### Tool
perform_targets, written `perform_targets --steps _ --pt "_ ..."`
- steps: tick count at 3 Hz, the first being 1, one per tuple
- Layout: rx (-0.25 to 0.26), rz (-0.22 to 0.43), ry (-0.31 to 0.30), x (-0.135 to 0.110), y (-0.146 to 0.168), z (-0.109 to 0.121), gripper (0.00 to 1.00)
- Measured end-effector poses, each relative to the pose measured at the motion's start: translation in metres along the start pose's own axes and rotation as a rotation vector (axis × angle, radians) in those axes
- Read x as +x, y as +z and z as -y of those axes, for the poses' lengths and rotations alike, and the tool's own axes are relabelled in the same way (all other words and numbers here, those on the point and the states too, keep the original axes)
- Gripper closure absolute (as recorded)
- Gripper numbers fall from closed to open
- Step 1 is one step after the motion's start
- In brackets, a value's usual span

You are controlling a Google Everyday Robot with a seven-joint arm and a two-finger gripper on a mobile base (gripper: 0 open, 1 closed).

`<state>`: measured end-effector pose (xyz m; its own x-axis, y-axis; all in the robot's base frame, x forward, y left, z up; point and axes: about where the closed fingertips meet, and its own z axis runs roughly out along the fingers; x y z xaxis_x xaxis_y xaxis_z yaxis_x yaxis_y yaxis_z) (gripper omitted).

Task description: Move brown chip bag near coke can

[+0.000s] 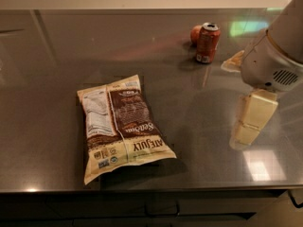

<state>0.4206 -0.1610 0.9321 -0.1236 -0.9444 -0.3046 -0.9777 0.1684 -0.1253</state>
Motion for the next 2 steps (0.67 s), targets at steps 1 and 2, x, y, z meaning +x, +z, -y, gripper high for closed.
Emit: perform_targets --steps 1,2 --pt "-0.063 0.037 -0.023 -0.019 0.021 -0.018 0.00" --pt "-0.081 0.088 -0.031 -0.039 0.041 -0.031 0.00"
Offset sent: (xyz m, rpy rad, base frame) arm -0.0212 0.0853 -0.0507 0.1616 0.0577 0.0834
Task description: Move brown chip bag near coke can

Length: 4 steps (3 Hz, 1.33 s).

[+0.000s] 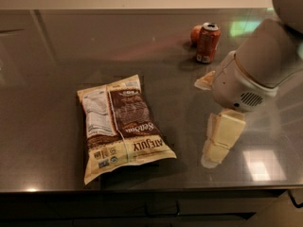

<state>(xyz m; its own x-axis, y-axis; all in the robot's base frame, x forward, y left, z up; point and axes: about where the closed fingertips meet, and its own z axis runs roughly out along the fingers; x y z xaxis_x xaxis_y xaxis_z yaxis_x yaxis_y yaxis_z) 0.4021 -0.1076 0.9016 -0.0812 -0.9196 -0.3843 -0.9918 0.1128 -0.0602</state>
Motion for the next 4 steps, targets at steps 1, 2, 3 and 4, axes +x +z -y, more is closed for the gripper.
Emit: perform_targets --steps 1,2,3,4 --pt "0.004 0.066 -0.020 -0.018 0.018 -0.006 0.00" --pt "0.000 0.114 -0.041 -0.031 0.038 -0.011 0.00" --pt "-0.006 0.142 -0.045 -0.037 0.057 -0.014 0.00" --pt "-0.010 0.166 -0.052 -0.042 0.076 -0.020 0.00"
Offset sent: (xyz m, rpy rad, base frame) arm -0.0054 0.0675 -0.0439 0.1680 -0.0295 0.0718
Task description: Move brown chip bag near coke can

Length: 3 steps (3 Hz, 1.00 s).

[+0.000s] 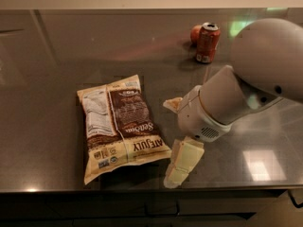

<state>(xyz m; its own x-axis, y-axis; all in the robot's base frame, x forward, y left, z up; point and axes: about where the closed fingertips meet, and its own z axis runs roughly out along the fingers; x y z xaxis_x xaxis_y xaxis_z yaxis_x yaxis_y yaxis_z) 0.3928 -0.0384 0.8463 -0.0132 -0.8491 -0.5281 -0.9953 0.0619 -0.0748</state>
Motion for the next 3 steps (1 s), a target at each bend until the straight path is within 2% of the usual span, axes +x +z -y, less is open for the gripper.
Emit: perform_targets --steps 1,2,3 --pt "-0.007 0.007 0.003 -0.003 0.015 -0.007 0.00" --pt "-0.018 0.003 0.017 -0.006 0.028 -0.013 0.18" --pt "-0.026 -0.006 0.044 -0.013 0.029 -0.014 0.41"
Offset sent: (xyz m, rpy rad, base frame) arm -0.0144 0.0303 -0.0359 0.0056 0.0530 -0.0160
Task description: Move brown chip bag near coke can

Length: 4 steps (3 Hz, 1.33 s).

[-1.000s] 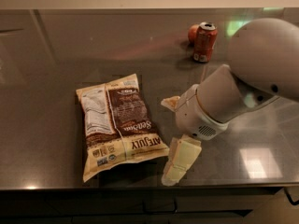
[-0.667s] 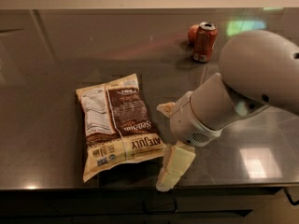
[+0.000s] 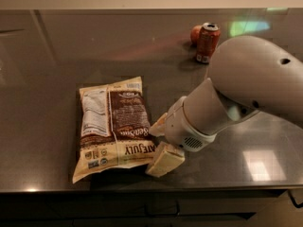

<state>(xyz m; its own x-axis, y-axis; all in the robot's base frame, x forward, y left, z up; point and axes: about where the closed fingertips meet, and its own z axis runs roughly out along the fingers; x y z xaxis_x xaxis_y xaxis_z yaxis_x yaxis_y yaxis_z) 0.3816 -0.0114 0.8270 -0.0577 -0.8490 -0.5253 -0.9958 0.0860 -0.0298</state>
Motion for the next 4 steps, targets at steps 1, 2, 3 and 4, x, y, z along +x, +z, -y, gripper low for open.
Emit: perform_targets --steps 1,2,3,4 --pt "0.002 0.012 0.023 -0.008 -0.011 0.000 0.64" --pt "0.025 0.019 0.062 -0.008 -0.031 0.009 0.88" --pt "0.072 0.028 0.102 -0.004 -0.060 0.028 1.00" --pt "0.118 0.018 0.125 0.001 -0.093 0.059 1.00"
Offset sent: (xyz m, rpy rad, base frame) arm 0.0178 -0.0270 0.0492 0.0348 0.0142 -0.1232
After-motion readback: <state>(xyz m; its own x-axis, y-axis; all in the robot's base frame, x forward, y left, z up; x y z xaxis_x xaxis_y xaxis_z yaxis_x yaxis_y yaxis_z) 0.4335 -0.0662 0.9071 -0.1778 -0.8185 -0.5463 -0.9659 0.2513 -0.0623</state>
